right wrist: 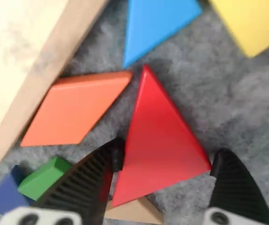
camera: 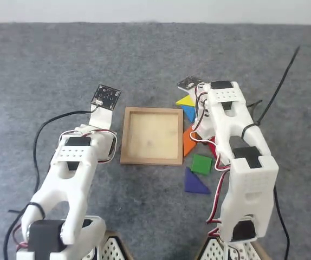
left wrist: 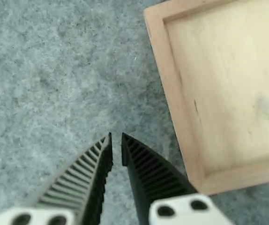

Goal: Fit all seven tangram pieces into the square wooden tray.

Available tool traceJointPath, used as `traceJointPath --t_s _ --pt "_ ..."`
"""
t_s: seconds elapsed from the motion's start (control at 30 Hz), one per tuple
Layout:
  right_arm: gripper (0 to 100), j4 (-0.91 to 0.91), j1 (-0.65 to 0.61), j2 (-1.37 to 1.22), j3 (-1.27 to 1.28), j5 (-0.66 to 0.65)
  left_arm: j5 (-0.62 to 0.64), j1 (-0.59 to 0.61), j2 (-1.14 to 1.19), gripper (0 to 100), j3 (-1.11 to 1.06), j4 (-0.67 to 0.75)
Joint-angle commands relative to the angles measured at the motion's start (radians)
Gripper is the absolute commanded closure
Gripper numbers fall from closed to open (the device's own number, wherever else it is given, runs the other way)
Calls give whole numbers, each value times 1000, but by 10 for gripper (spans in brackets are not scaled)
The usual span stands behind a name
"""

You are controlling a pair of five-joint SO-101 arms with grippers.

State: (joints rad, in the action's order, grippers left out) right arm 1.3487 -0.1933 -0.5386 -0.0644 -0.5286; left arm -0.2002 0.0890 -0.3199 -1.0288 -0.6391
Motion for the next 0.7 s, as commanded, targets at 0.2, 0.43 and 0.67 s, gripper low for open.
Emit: traceJointPath --t_s 0.2,0.43,0.67 --pt "829 21 13 -4 -12 -18 -8 3 -48 960 22 -6" --pt "869 21 13 5 -12 -14 -8 3 -48 960 22 -6" --pt "867 56 15 70 -8 -9 -8 2 -48 960 22 -6"
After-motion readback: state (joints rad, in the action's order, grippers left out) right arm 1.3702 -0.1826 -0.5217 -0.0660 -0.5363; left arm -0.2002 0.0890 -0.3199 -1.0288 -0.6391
